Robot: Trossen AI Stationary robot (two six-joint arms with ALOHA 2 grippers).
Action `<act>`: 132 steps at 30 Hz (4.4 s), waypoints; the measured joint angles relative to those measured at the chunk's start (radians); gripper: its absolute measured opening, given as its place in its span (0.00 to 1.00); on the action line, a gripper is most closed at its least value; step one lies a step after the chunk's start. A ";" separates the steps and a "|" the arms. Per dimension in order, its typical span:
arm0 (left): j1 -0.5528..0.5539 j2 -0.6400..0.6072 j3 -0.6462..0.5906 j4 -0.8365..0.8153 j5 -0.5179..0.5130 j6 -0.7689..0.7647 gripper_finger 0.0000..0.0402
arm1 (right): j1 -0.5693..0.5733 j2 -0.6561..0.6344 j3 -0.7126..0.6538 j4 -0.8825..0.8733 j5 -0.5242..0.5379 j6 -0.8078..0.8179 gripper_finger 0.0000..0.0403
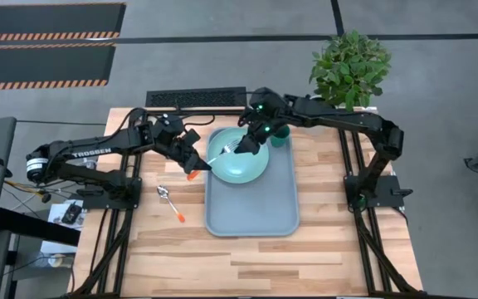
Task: Pick and place plate/cup/fork/spoon on tray
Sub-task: Put the orange fork on the gray serving tray to the bottom of the light green plate
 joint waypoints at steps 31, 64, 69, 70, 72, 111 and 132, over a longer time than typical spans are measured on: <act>-0.001 0.000 -0.001 0.004 -0.008 0.015 0.00 | 0.020 -0.003 0.002 0.049 0.055 -0.039 0.07; 0.039 -0.169 0.000 0.022 -0.202 0.055 0.47 | 0.373 -0.488 -0.611 0.054 0.673 0.807 0.00; 0.039 -0.174 0.000 0.019 -0.256 0.053 0.47 | 0.479 -0.445 -0.779 0.319 0.728 1.020 0.00; 0.039 -0.174 0.000 0.019 -0.259 0.053 0.47 | 0.489 -0.423 -0.794 0.352 0.728 1.035 0.00; 0.039 -0.174 0.000 0.018 -0.259 0.053 0.47 | 0.505 -0.376 -0.808 0.427 0.727 1.050 0.00; 0.039 -0.173 -0.001 0.015 -0.269 0.037 0.47 | 0.503 -0.036 -0.807 0.533 0.700 1.154 0.04; 0.039 -0.173 -0.001 -0.011 -0.277 0.037 0.47 | 0.478 -0.036 -0.810 0.503 0.697 1.090 0.35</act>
